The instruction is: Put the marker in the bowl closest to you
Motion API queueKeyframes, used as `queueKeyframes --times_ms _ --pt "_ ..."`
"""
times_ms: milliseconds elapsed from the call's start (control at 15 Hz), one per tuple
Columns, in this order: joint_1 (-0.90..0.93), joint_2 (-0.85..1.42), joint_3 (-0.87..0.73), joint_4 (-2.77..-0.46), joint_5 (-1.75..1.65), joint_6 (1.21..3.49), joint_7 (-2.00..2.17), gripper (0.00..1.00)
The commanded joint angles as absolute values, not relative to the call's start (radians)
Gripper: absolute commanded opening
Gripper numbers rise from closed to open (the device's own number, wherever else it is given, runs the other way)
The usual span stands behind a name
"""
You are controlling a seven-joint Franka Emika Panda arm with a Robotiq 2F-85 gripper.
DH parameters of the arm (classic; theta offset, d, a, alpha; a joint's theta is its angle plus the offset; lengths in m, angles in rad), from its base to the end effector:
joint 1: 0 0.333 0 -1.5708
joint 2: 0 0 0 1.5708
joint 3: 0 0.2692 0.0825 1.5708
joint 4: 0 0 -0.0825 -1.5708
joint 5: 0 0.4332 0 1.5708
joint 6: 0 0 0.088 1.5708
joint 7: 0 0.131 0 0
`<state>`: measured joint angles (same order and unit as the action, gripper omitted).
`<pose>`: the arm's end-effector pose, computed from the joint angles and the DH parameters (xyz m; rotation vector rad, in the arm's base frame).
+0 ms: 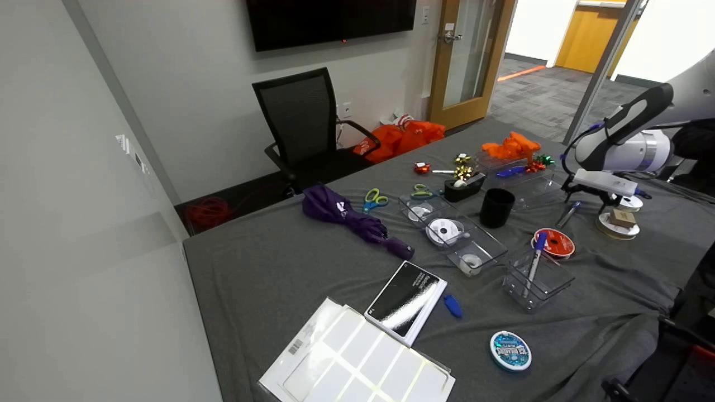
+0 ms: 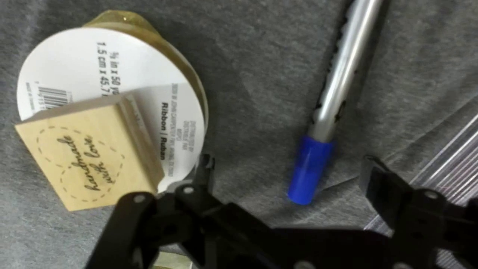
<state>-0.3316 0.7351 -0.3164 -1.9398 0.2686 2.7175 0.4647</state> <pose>0.4752 -0.3913 0.0238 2.4529 -1.8023 0.1330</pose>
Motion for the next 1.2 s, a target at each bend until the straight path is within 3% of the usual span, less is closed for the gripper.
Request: queueKeyframes --times_ms 0,467,533,667,1133 --pt "-0.352 0.693 -0.307 -1.988 0.284 2.726 0.401 1.0" --pt "-0.357 0.682 -0.304 -1.989 0.285 2.718 0.379 0.99" --pt "-0.357 0.682 -0.304 -1.99 0.285 2.718 0.379 0.75" --pt "-0.353 0.685 -0.307 -1.988 0.285 2.721 0.385 0.71" --pt "-0.347 0.71 -0.308 -1.957 0.29 2.716 0.41 0.22"
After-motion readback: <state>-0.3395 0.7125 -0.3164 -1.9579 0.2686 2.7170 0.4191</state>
